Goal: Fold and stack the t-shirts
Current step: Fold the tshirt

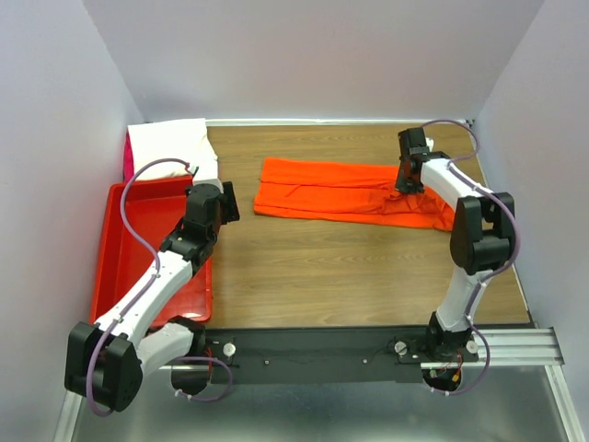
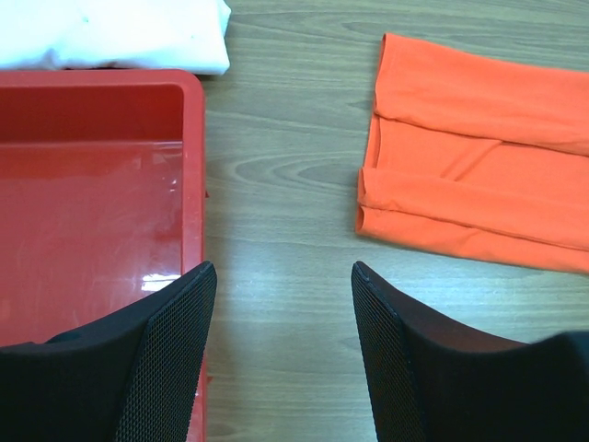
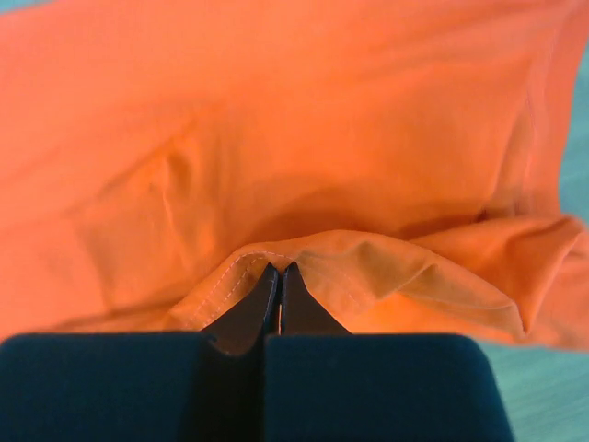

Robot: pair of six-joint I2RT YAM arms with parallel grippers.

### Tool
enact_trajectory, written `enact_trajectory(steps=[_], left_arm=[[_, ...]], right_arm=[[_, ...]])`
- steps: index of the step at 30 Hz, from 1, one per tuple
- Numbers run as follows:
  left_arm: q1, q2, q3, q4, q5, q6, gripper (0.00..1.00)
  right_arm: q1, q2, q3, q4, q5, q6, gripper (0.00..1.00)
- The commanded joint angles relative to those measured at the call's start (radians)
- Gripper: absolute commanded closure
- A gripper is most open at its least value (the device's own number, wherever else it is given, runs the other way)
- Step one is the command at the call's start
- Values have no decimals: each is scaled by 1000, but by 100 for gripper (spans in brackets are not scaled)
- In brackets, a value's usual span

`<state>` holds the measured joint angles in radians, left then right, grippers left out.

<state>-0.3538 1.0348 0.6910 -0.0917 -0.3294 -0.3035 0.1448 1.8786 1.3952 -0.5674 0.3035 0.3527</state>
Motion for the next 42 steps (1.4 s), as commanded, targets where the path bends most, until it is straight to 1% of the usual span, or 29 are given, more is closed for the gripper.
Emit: enact_trajectory(steps=[1,2,7,9,10,12,19,22,23,26,27,30,33,34,36,37,38,40,41,42], left_arm=[[-5,10,-7,21,-19,7,31],[-4,13,-7,21,-19,9,31],[-5,21,-4,21,-14,12,31],[-4,22,-4,21,-16,10,31],[-5,24,-4,21,-16,12,31],[-4,24,-4,21,-14,12,30],[-5,25,-5,21,-7,15,30],[-5,27,-5,21,-7,15,30],[-5,25,-7,21,-7,15,30],[-4,25,-5,21,-7,15,28],[-5,27,-7,21,-7,15,27],[-5,27,-7,23,3,14,26],[-5,33,-4,24,26,14,26],[-5,37,-2,26,35,14,26],[-5,45,2,26,58,14,26],[-4,50,5,26,67,14,26],[-4,53,5,27,88,3,25],[-5,60,4,27,130,-15,25],[-5,74,5,27,182,-28,25],[-5,82,5,29,208,-66,25]], right_arm=[[6,83,109,-8,74,-50,99],[6,115,154,-8,78,-60,99],[4,198,270,-6,85,-78,98],[3,223,304,-6,86,-80,95],[2,246,333,-6,86,-84,91],[-1,270,360,-6,85,-90,89],[-36,353,450,-2,60,-75,88],[-51,375,487,-3,20,-66,72],[-50,373,492,-3,14,-69,58],[-53,338,482,-3,9,-70,40],[-59,302,457,-3,0,-67,39],[-83,225,391,0,-29,-37,38],[-140,98,253,29,-108,18,38],[-195,20,155,44,-182,35,39],[-250,-51,53,110,-274,96,39],[-310,-91,-5,135,-373,120,40],[-341,-152,-104,186,-415,140,41],[-417,-214,-203,230,-495,186,41],[-438,-261,-279,259,-501,193,41],[-456,-281,-312,271,-503,207,41]])
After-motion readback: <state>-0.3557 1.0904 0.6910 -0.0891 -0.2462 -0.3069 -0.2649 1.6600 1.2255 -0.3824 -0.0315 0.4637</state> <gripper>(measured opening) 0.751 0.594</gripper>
